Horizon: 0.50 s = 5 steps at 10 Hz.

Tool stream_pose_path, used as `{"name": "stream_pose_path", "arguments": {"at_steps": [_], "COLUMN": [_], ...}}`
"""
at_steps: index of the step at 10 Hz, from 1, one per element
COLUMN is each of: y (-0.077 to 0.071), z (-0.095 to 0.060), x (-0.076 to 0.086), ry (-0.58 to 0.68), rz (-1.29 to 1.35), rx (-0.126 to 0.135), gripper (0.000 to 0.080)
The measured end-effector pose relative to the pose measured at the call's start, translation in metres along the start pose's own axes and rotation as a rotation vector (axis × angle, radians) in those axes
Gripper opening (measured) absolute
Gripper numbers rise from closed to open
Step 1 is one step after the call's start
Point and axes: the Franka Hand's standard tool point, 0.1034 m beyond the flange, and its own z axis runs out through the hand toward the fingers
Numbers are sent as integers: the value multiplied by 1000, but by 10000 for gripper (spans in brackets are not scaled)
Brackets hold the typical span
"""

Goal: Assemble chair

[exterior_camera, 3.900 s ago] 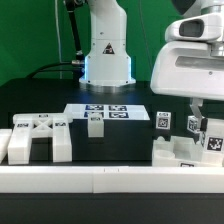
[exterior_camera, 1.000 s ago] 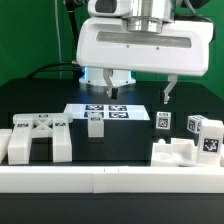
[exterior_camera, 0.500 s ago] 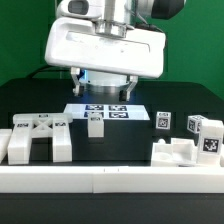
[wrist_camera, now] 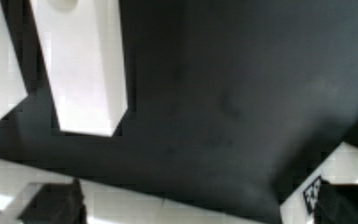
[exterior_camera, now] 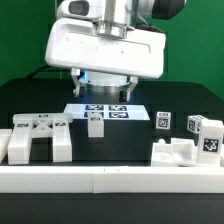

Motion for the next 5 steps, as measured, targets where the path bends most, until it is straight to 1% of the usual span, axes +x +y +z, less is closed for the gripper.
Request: {"name": "stream_pose_path", "arguments": {"at_steps": [1,2,3,4,5], "y": [3,3,-3,-3,-7], "z": [0,2,4,4,5], "x": [0,-4,-7,-1,-1], "ry": [1,-25,-135,-194,-240], "rz": [-14,-5,3,5,10], "rx": [-3,8,60,85,97], "gripper": [649,649,649,649,649]}}
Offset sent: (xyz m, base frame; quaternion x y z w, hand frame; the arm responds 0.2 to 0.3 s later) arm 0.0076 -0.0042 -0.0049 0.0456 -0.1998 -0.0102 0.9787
